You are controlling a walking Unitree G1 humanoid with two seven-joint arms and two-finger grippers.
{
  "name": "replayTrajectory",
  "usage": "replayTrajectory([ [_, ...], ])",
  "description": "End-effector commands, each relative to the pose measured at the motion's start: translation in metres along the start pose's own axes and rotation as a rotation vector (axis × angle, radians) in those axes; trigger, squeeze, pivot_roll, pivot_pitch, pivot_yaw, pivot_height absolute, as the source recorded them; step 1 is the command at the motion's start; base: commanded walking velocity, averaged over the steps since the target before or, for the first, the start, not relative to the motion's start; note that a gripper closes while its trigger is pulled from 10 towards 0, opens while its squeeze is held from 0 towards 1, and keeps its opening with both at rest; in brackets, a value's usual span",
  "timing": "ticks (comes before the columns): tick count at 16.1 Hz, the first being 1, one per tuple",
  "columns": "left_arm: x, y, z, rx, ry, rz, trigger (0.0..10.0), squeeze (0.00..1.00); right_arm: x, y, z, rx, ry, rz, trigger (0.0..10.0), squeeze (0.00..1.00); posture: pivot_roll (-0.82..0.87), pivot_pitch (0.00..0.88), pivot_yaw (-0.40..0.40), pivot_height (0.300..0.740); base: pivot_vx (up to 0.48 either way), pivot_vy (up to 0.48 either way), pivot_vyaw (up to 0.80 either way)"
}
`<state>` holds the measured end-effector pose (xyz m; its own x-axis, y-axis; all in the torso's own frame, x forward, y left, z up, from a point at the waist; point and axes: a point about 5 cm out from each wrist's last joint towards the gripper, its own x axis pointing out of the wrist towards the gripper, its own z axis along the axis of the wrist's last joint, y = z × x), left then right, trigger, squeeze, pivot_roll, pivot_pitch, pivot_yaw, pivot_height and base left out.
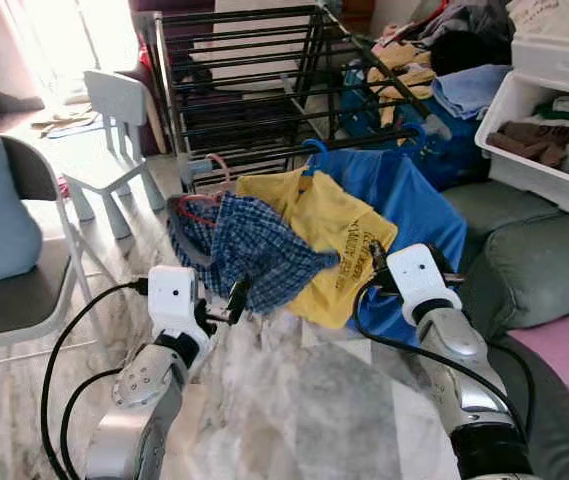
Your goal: Hang hanger
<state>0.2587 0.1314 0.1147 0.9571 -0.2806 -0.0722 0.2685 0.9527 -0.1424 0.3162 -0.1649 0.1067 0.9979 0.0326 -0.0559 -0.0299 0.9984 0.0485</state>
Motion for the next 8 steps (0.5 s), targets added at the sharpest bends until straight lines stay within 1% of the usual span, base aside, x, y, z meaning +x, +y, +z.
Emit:
replayTrajectory([
  [1, 0.0012, 0.0006, 0.0029, 0.011, -0.009, -0.001, 10.0, 0.0, 0.0005, 0.0022, 0.0017, -0.011, -0.01, 0.01, 10.0, 0.0, -0.07, 0.0, 0.004, 0.74, 0.352, 0.0, 0.0],
  [5, 0.001, -0.0003, 0.0013, 0.011, -0.001, -0.004, 10.0, 0.0, 0.0001, 0.0011, 0.0003, -0.019, -0.002, 0.007, 10.0, 0.0, -0.07, 0.0, 0.008, 0.74, 0.358, 0.0, 0.0],
  [8, 0.0016, -0.0011, 0.0001, 0.009, 0.002, -0.008, 10.0, 0.0, -0.0025, 0.0029, -0.0049, -0.034, 0.023, 0.029, 10.0, 0.0, -0.08, 0.0, 0.009, 0.74, 0.358, 0.0, 0.0],
])
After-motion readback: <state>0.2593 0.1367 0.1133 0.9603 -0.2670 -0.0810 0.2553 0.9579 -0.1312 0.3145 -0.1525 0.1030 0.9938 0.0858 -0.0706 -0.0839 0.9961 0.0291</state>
